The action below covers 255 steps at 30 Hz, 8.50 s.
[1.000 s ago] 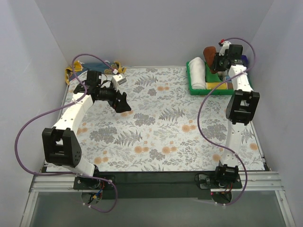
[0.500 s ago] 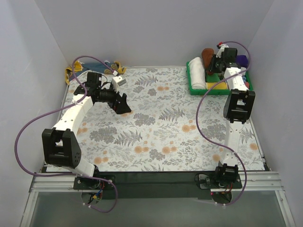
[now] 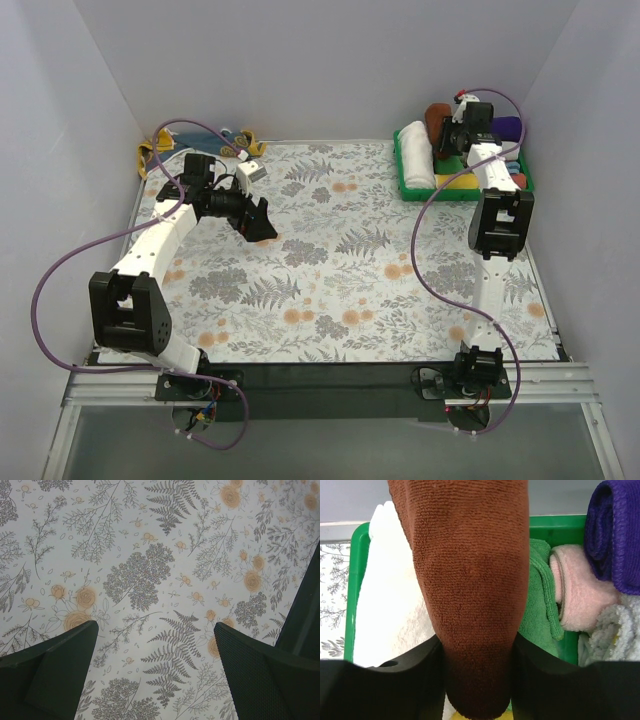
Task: Roll the towels
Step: Place the rolled towel into the container, then move the towel to the center of the board, then flatten the towel
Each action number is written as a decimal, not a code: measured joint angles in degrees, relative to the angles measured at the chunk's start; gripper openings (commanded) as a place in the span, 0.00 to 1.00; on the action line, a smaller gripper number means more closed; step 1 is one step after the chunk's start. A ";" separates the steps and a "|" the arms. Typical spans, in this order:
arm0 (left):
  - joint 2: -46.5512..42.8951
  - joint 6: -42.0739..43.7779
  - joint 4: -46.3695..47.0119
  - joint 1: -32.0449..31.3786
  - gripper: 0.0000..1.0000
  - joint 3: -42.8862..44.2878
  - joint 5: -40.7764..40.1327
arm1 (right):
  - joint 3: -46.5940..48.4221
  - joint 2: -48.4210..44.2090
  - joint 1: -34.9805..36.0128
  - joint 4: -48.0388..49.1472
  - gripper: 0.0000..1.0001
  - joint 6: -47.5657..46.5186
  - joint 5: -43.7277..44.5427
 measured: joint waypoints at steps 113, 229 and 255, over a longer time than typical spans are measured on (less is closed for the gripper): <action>14.58 -4.28 32.26 -15.93 0.62 3.63 -14.71 | -38.86 -43.87 0.79 -29.92 0.95 -22.82 -22.18; 41.94 13.88 14.71 -14.80 0.00 29.86 -35.43 | -52.30 -33.55 8.72 -26.60 0.48 -16.44 -4.57; 40.48 11.87 6.69 -6.93 0.00 40.61 -30.08 | -53.40 -38.21 10.97 -19.96 0.01 -21.97 1.68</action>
